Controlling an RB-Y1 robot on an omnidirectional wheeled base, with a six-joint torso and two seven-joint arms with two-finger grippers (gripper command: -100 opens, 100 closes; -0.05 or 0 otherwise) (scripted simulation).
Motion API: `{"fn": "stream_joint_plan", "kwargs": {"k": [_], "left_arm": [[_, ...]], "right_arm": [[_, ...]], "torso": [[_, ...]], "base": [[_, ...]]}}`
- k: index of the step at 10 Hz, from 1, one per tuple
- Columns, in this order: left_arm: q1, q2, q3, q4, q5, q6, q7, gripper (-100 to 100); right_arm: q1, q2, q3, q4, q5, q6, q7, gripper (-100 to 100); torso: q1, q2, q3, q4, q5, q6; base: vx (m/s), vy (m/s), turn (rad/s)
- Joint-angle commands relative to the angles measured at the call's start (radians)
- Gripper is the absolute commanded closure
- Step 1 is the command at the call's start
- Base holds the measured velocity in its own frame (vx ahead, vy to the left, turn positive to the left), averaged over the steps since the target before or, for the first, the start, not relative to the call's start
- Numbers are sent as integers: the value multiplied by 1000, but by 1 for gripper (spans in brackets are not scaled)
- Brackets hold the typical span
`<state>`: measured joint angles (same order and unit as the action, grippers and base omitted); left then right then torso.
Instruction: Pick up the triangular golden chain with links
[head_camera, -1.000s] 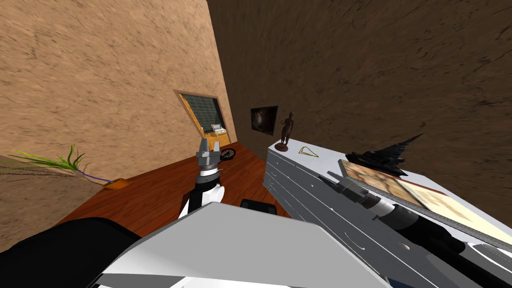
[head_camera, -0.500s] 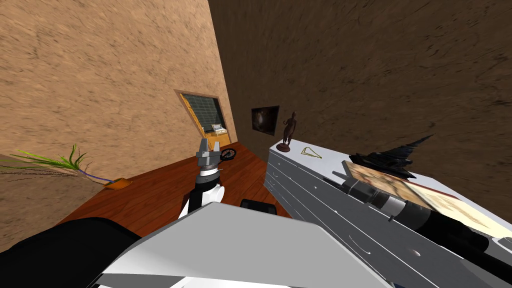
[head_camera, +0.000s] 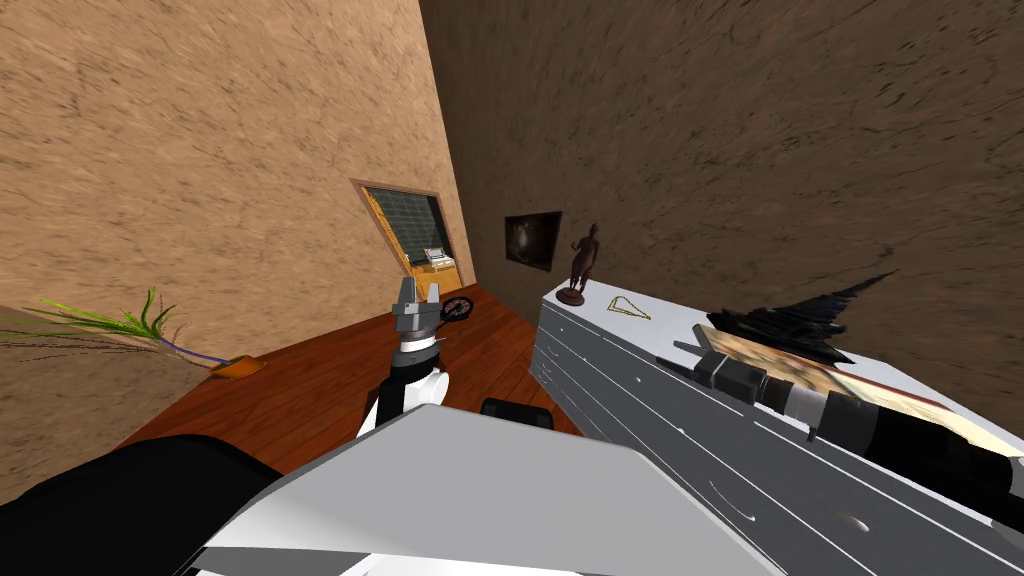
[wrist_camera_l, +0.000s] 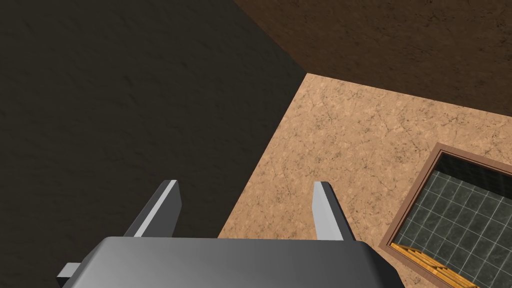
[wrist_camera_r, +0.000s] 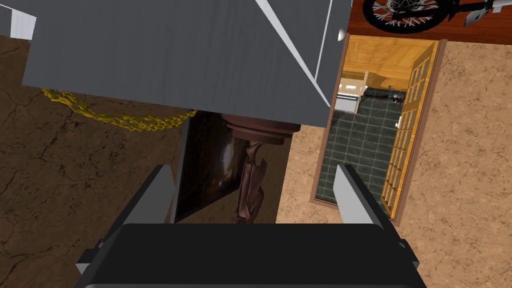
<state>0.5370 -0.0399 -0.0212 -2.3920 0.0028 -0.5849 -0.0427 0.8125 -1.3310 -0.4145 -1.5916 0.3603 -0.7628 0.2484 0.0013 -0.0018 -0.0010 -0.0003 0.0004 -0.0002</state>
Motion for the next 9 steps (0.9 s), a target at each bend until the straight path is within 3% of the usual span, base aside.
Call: {"fn": "stream_joint_plan", "kwargs": {"k": [1, 3, 6, 9], "left_arm": [[0, 0, 0, 0, 0, 0, 0, 0], [0, 0, 0, 0, 0, 0, 0, 0], [0, 0, 0, 0, 0, 0, 0, 0], [0, 0, 0, 0, 0, 0, 0, 0]], "right_arm": [[23, -50, -17, 40, 16, -2, 7, -100], [23, -91, -17, 40, 16, -2, 7, -100], [60, -188, -38, 113, 44, -6, 22, -100], [78, -286, -46, 148, 58, -6, 29, -100]], "torso": [[0, 0, 0, 0, 0, 0], [0, 0, 0, 0, 0, 0], [0, 0, 0, 0, 0, 0], [0, -1, 0, 0, 0, 0]], "base": [[32, 28, 19], [17, 22, 4], [29, 23, 20], [26, 18, 14]]}}
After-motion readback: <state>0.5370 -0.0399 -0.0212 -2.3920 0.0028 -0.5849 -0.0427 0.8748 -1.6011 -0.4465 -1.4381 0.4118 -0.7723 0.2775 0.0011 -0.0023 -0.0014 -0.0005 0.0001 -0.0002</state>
